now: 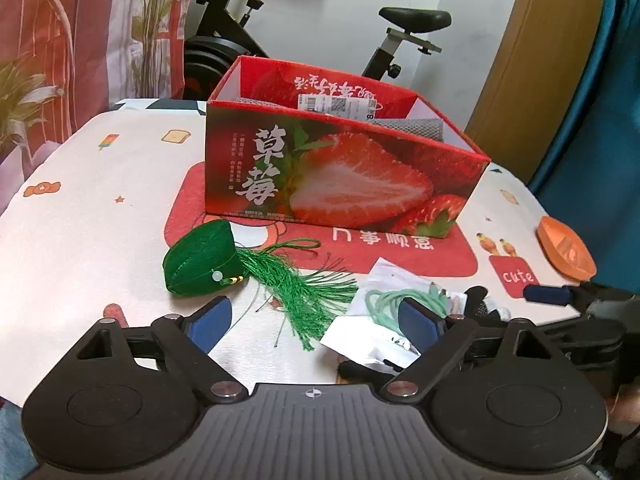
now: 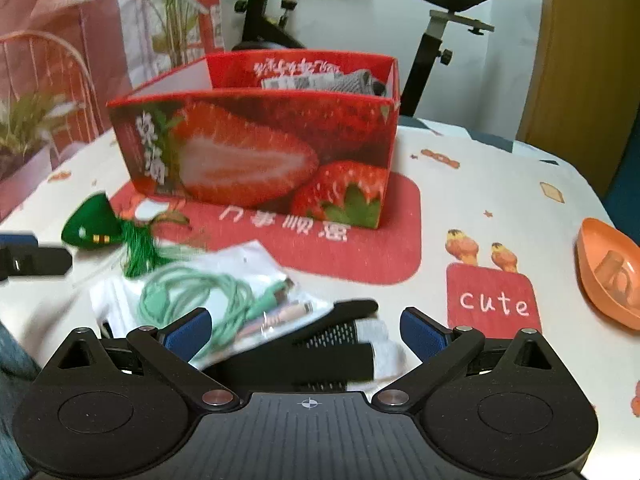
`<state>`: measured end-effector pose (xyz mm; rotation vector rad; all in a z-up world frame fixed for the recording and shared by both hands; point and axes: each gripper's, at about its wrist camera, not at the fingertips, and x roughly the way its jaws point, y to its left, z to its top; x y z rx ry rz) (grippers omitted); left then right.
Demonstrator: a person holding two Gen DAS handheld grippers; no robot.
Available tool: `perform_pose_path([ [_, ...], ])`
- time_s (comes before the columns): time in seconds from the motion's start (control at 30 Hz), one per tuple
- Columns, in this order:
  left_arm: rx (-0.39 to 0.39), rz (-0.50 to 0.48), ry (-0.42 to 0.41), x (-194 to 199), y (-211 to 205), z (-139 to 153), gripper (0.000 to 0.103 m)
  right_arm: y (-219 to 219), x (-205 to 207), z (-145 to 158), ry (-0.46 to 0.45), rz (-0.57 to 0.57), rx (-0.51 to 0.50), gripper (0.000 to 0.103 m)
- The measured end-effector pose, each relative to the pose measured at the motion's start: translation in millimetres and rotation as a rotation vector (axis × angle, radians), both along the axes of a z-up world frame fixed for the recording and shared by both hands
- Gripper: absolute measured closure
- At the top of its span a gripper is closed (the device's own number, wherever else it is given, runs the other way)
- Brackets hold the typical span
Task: Organize soft objects
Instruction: 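Move both tools down to the white bag of green cables, then close both tools on the white cable bag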
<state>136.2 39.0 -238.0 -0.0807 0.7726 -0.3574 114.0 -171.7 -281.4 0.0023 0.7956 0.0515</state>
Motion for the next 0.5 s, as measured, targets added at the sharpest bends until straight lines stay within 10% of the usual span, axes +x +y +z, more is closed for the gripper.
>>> perform_pose_path([
  [0.23,-0.057,-0.053,0.028,1,-2,-3,0.049,14,-4,-3,0.003,0.074,-0.050,0.003],
  [0.5,-0.092,-0.090,0.081,5,-7,-18,0.057,29,2,-10,0.005,0.133,-0.079,0.004],
])
